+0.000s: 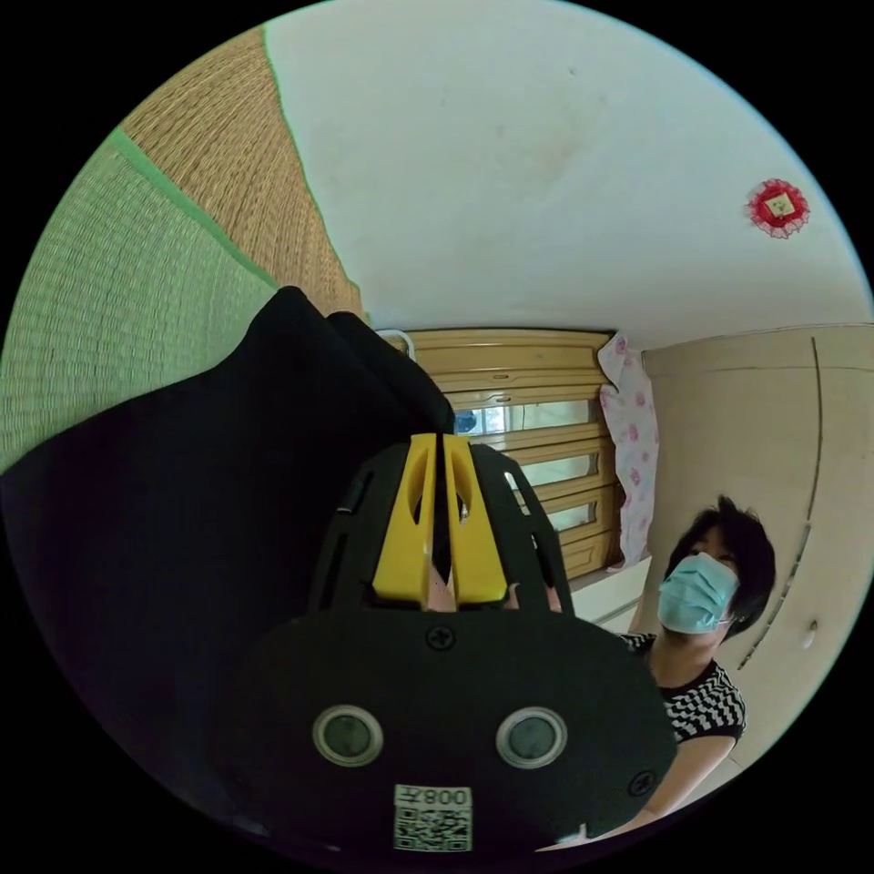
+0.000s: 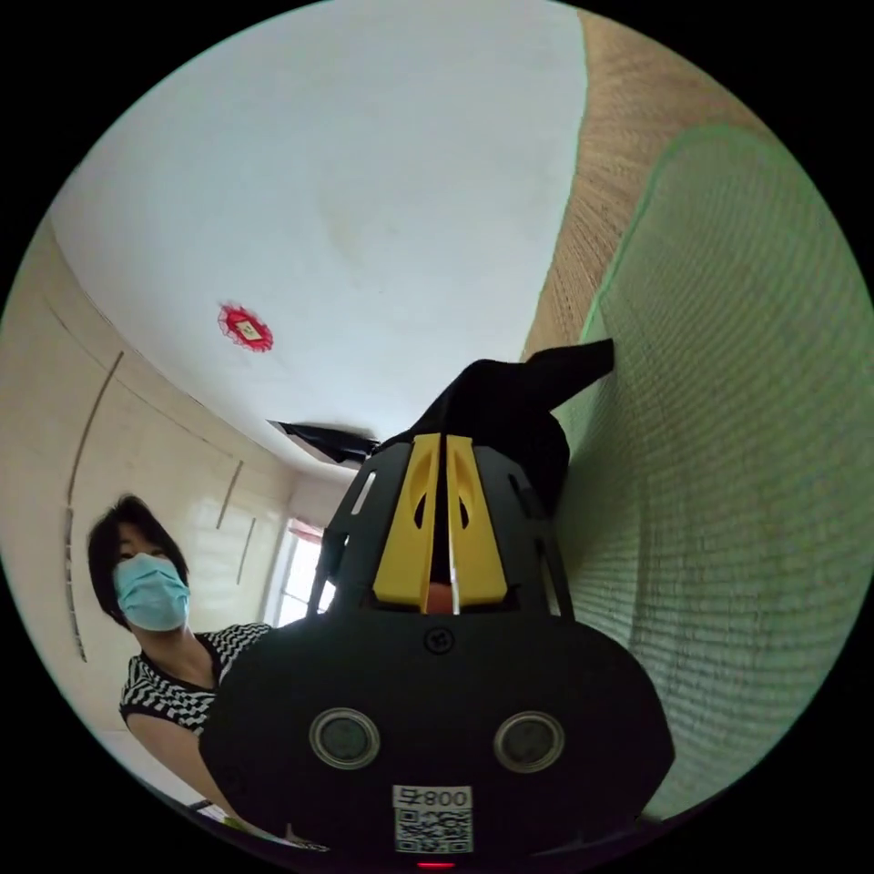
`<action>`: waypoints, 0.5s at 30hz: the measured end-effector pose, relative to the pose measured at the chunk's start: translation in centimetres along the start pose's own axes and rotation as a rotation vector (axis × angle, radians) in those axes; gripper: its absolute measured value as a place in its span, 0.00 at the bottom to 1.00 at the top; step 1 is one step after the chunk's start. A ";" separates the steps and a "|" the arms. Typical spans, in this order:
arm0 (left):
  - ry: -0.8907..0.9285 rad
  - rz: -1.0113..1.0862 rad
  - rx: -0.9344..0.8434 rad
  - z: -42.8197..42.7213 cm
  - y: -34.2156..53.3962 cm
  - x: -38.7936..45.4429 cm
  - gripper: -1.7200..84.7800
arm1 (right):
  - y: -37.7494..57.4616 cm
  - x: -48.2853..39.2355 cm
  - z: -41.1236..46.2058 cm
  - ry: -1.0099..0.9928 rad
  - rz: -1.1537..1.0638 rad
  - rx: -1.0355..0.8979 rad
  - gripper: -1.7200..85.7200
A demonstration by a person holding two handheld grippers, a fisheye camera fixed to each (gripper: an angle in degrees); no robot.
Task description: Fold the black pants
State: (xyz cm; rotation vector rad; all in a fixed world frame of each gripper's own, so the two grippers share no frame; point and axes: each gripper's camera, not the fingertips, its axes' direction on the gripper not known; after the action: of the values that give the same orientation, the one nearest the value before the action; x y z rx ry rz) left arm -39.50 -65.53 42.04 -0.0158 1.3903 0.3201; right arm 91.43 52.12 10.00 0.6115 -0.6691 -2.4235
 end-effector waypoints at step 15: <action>-0.310 -0.008 -0.175 3.6 12.9 4.6 0.06 | 11.7 -13.1 12.7 1.303 -0.191 -0.303 0.02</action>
State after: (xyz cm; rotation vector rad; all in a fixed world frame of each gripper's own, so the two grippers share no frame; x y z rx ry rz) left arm -38.32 -51.44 40.51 -0.1113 1.0519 0.4187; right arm 98.70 55.67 30.06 1.8549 0.3090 -1.6466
